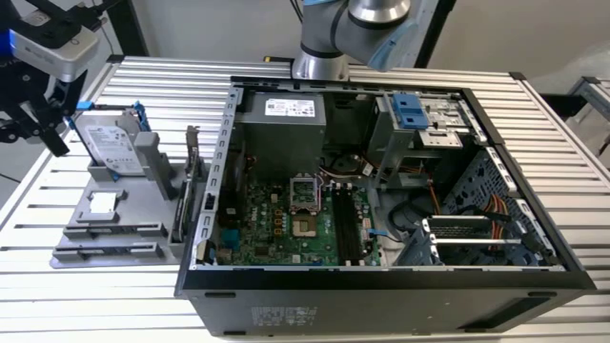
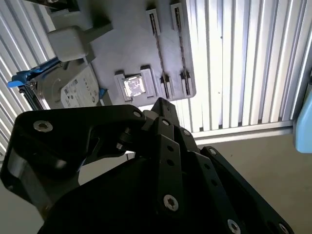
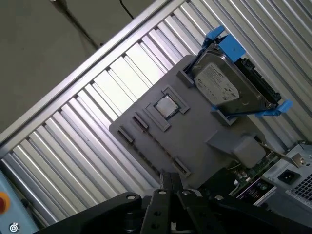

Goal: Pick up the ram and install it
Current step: 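Pick up the ram and move it above insertion slot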

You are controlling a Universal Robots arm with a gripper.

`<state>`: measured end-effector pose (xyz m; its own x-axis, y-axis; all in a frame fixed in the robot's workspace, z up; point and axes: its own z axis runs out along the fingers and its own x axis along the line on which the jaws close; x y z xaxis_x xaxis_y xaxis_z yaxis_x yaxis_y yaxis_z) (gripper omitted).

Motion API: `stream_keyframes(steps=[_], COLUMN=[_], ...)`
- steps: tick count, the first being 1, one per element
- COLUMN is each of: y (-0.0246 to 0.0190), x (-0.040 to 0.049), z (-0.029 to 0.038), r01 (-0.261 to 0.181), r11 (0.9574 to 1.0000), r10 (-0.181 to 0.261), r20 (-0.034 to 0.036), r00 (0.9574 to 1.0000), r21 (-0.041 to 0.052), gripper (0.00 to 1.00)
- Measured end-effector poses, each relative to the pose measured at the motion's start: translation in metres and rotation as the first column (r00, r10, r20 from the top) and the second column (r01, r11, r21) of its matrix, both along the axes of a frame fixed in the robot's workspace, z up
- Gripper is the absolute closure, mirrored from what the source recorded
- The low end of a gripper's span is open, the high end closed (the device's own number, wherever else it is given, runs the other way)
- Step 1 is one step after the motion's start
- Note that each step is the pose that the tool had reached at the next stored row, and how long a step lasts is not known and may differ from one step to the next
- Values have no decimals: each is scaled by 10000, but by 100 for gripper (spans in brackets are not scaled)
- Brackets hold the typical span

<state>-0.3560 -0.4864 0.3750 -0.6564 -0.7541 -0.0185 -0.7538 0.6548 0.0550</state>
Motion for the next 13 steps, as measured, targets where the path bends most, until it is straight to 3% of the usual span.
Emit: stream_keyframes(steps=[13], y=[0], x=[0], z=[0], r01=[-818], r11=[9966], r10=[818], r20=[-2], r00=[9966], r21=[-30], gripper=[100])
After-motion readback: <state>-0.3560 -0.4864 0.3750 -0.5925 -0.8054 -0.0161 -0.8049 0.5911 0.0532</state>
